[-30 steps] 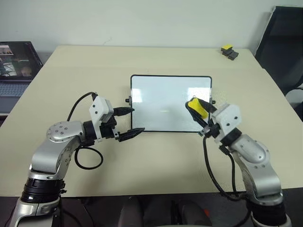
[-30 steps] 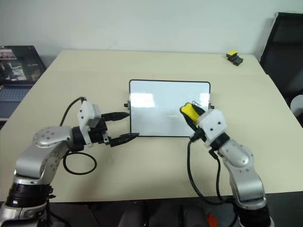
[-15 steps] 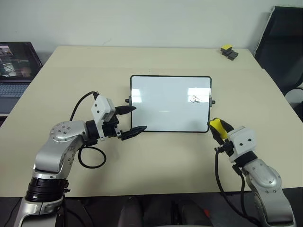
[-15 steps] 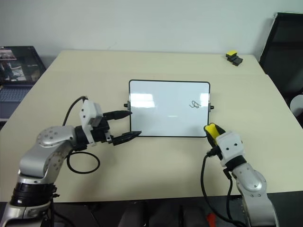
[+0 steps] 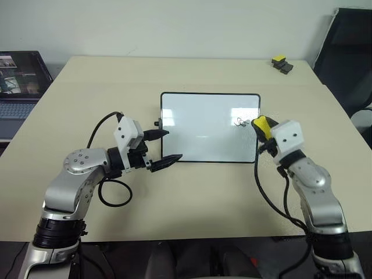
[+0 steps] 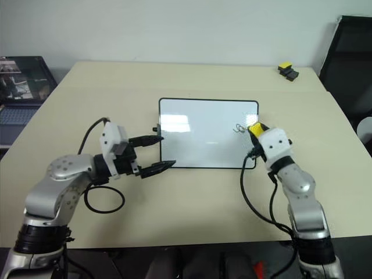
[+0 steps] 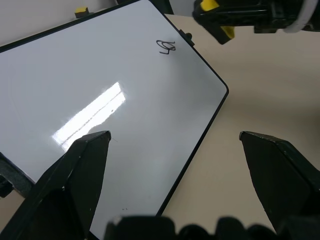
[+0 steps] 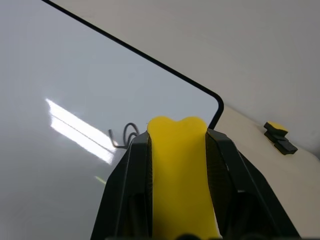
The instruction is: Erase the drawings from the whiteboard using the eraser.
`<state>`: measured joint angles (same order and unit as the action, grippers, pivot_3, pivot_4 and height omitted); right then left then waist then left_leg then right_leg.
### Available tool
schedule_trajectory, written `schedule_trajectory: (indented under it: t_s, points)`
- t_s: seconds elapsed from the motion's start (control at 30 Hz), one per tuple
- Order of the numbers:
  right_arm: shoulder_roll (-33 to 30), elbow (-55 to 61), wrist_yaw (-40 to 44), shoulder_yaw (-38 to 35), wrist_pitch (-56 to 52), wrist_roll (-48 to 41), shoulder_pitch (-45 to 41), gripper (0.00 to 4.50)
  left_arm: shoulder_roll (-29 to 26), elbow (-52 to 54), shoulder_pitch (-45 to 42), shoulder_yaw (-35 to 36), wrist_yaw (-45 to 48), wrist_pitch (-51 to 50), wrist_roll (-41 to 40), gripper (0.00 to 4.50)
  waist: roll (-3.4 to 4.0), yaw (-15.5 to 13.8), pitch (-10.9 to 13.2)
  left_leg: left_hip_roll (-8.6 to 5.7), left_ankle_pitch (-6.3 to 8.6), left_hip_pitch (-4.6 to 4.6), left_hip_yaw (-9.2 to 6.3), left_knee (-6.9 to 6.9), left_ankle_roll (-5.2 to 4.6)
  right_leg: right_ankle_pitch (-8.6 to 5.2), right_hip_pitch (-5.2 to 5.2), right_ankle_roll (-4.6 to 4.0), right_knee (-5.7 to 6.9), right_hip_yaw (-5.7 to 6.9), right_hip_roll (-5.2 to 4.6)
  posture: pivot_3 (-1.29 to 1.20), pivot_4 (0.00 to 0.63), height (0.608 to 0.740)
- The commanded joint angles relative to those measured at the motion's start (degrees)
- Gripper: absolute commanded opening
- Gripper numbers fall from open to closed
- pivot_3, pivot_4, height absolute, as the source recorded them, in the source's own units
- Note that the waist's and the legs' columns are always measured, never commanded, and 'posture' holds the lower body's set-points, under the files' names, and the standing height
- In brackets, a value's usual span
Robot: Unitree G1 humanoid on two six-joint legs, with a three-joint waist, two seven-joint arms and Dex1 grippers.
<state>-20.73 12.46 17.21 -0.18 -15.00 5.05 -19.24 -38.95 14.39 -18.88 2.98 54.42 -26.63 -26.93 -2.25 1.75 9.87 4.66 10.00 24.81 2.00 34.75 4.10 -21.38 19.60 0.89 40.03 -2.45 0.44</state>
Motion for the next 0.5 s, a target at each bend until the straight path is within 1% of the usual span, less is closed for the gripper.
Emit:
schedule_trajectory:
  t_s: [0.03,0.3,0.4,0.5]
  points:
    - [0.4,-7.9,-2.0,0.5,4.2,1.4,-6.8,1.11,0.1,3.9,-1.0,-0.4,-0.3,-0.7,-1.2,4.50,0.00,0.0,0.0,0.00,0.00,0.00,0.00,0.00,0.00,0.00,0.00,0.00,0.00,0.00,0.00,0.00,0.150,0.740]
    - [1.9,-24.3,-3.6,2.2,11.8,1.9,-16.6,1.11,0.8,5.0,-1.7,-0.2,-1.1,-1.7,-2.1,4.50,0.01,0.0,0.0,0.01,0.00,0.00,0.00,0.01,0.01,0.01,0.00,-0.01,-0.02,-0.03,0.00,0.00,0.150,0.740]
    - [2.5,-28.3,-4.0,2.6,14.1,2.0,-17.7,1.11,0.9,5.5,-2.7,-0.4,-1.5,-1.8,-2.3,4.50,0.01,0.1,0.0,0.02,-0.01,-0.03,-0.02,0.09,0.00,0.02,-0.05,0.00,0.07,0.00,0.00,0.00,0.150,0.740]
    - [2.7,-29.3,-3.8,3.0,15.2,2.0,-17.4,1.11,1.0,5.6,-3.6,-0.9,-1.7,-1.6,-1.9,4.50,0.01,0.2,0.0,0.02,-0.01,-0.11,-0.02,0.11,0.00,0.02,-0.15,0.00,0.11,0.00,0.00,0.00,0.150,0.740]
